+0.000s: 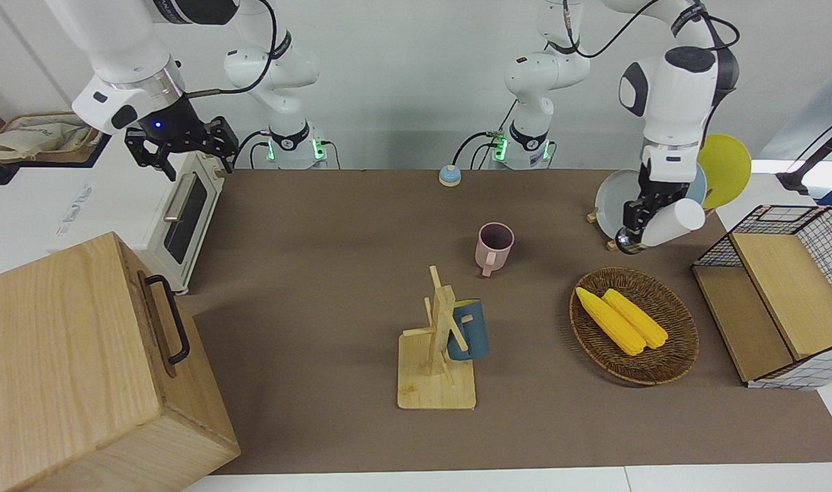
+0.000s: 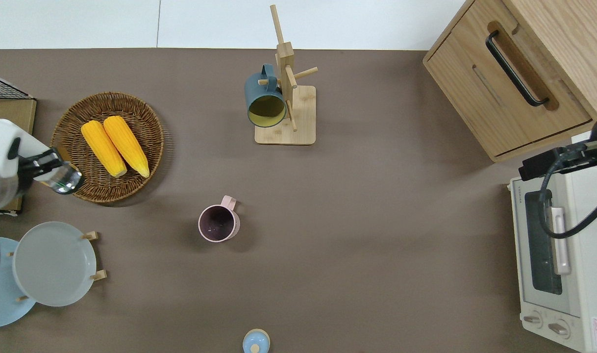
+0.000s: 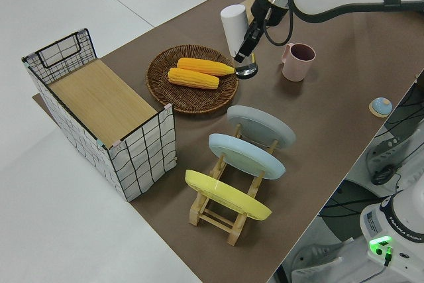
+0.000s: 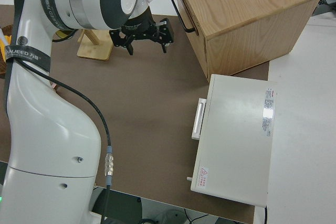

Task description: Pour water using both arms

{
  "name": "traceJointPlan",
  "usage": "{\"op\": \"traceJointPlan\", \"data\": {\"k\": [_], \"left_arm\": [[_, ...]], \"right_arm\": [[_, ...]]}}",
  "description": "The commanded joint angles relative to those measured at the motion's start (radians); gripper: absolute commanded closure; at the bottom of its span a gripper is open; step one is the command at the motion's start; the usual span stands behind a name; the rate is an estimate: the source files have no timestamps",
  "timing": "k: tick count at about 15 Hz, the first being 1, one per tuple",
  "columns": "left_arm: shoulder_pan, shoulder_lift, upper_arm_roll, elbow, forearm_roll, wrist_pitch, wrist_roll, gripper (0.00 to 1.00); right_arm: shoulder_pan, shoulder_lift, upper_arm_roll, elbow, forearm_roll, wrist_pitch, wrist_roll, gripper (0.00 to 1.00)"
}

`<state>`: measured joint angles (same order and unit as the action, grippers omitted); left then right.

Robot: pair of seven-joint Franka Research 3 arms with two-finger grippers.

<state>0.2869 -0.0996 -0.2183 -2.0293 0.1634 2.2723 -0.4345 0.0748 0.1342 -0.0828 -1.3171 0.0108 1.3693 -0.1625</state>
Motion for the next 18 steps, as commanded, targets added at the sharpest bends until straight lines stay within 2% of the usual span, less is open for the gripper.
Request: {"op": "traceJointPlan", "data": {"k": [1, 5, 7, 10, 12, 17, 18], "left_arm": [[0.073, 0.031, -0.009, 0.121, 0.016, 0.093, 0.043, 1.00], [0.136, 0.031, -0.006, 0.158, -0.004, 0.148, 0.126, 1.00], [0.150, 0.038, 0.011, 0.187, -0.045, 0.174, 0.198, 1.00], [0.150, 0.063, 0.066, 0.248, -0.151, 0.181, 0.377, 1.00], [0.150, 0.090, 0.121, 0.308, -0.220, 0.173, 0.506, 1.00], [0.162, 0.170, 0.224, 0.336, -0.401, 0.184, 0.787, 1.00], [0.170, 0.187, 0.234, 0.348, -0.470, 0.184, 0.857, 1.00]], "right_arm": [[-0.004, -0.019, 0.003, -0.024, 0.014, 0.004, -0.012, 0.011], [-0.004, -0.019, 0.003, -0.024, 0.014, 0.004, -0.012, 0.013], [-0.004, -0.019, 0.003, -0.024, 0.014, 0.004, -0.012, 0.013], [-0.004, -0.019, 0.003, -0.022, 0.014, 0.004, -0.012, 0.011], [-0.004, -0.019, 0.003, -0.024, 0.014, 0.004, -0.012, 0.011], [-0.004, -0.019, 0.003, -0.024, 0.014, 0.004, -0.012, 0.011], [-0.004, -0.019, 0.003, -0.024, 0.014, 0.004, -0.012, 0.011]]}}
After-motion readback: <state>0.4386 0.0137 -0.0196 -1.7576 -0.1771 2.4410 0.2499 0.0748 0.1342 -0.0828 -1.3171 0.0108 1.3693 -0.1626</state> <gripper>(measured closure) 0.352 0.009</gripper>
